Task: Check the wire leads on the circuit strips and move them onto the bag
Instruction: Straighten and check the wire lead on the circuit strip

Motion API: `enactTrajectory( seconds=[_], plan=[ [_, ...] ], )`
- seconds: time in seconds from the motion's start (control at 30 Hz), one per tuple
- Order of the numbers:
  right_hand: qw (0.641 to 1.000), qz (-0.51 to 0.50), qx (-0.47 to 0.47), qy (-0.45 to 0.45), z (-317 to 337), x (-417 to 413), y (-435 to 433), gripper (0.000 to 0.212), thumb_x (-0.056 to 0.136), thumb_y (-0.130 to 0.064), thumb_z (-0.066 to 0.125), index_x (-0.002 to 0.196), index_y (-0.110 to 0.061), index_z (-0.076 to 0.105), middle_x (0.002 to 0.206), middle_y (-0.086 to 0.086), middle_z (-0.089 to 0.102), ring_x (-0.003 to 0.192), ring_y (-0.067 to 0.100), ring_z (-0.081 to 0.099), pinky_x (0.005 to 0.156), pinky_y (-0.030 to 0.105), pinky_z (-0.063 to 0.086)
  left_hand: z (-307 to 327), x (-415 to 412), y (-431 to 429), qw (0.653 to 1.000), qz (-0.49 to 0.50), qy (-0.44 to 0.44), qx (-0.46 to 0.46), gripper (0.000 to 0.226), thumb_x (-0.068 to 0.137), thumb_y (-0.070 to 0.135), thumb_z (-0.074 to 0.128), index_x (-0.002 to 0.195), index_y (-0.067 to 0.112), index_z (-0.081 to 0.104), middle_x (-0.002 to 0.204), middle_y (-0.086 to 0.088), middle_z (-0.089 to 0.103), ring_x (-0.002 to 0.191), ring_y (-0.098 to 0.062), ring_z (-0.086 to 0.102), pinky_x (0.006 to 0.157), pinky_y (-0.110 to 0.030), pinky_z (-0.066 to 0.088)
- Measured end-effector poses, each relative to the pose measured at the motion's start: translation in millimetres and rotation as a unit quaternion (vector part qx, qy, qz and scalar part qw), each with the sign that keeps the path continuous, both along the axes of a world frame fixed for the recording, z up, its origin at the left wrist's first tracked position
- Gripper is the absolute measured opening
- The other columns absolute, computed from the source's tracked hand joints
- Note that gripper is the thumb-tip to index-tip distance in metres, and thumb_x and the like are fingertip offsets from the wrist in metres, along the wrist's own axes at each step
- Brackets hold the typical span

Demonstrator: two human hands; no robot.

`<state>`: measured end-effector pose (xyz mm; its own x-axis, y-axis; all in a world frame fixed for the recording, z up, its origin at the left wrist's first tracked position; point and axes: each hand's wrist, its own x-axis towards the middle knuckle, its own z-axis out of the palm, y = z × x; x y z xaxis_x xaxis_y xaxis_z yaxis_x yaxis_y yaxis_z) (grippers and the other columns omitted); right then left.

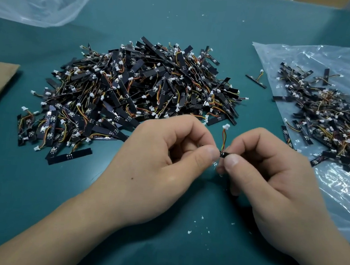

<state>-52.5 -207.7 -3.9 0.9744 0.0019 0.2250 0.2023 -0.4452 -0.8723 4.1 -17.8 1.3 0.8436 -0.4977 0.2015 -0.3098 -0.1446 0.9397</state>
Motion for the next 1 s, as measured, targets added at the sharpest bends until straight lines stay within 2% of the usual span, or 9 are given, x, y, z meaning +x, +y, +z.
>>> enactTrajectory(
  seconds=[0.13,0.27,0.4,0.63,0.87,1.0],
  plan=[
    [1.000,0.000,0.010,0.002,0.4,0.0,-0.3,0.014,0.090,-0.040,0.060,0.088,-0.026,0.063,0.074,0.007,0.068,0.056,0.027,0.057,0.052,0.048,0.048,-0.4,-0.6,-0.6,1.000,0.006,-0.005,-0.003,0.010,0.089,0.027,0.068,0.081,0.022,0.067,0.062,-0.003,0.056,0.051,-0.014,0.047,0.049,-0.022,0.039],
    [1.000,0.002,0.006,0.004,0.3,-0.2,0.7,0.016,0.089,-0.040,0.060,0.087,-0.025,0.063,0.071,0.008,0.065,0.056,0.028,0.055,0.052,0.047,0.046,-1.0,0.2,0.2,1.000,0.005,-0.002,-0.002,0.011,0.089,0.029,0.069,0.081,0.022,0.068,0.061,-0.002,0.055,0.051,-0.011,0.046,0.049,-0.023,0.039],
    [1.000,0.002,-0.002,0.003,0.7,0.1,0.5,0.016,0.089,-0.040,0.059,0.088,-0.024,0.062,0.068,0.009,0.062,0.056,0.028,0.055,0.052,0.046,0.045,-0.9,-0.9,0.4,1.000,0.004,0.007,-0.009,0.010,0.089,0.028,0.069,0.081,0.021,0.068,0.061,-0.003,0.055,0.052,-0.015,0.047,0.048,-0.025,0.041],
    [1.000,0.013,-0.015,0.007,0.3,0.0,-1.1,0.018,0.089,-0.040,0.059,0.088,-0.023,0.061,0.068,0.014,0.060,0.057,0.031,0.055,0.052,0.049,0.045,-0.1,0.4,0.8,1.000,-0.007,0.008,0.005,0.012,0.088,0.028,0.068,0.079,0.021,0.068,0.059,-0.004,0.053,0.052,-0.007,0.044,0.051,-0.019,0.037],
    [1.000,0.005,0.004,0.001,-0.4,-0.4,-0.7,0.015,0.089,-0.040,0.060,0.088,-0.025,0.062,0.070,0.011,0.064,0.055,0.030,0.055,0.050,0.048,0.045,0.1,-0.1,0.9,1.000,-0.005,0.007,-0.002,0.011,0.088,0.027,0.068,0.079,0.020,0.067,0.060,-0.006,0.054,0.052,-0.009,0.045,0.051,-0.020,0.038],
    [1.000,0.009,0.011,0.002,-0.4,-1.0,-0.6,0.016,0.089,-0.040,0.061,0.088,-0.024,0.064,0.070,0.009,0.066,0.055,0.030,0.056,0.050,0.047,0.046,-0.5,-0.7,-0.1,1.000,-0.004,0.004,-0.009,0.011,0.088,0.026,0.068,0.079,0.019,0.067,0.061,-0.007,0.055,0.052,-0.016,0.046,0.050,-0.020,0.038]
  ],
)
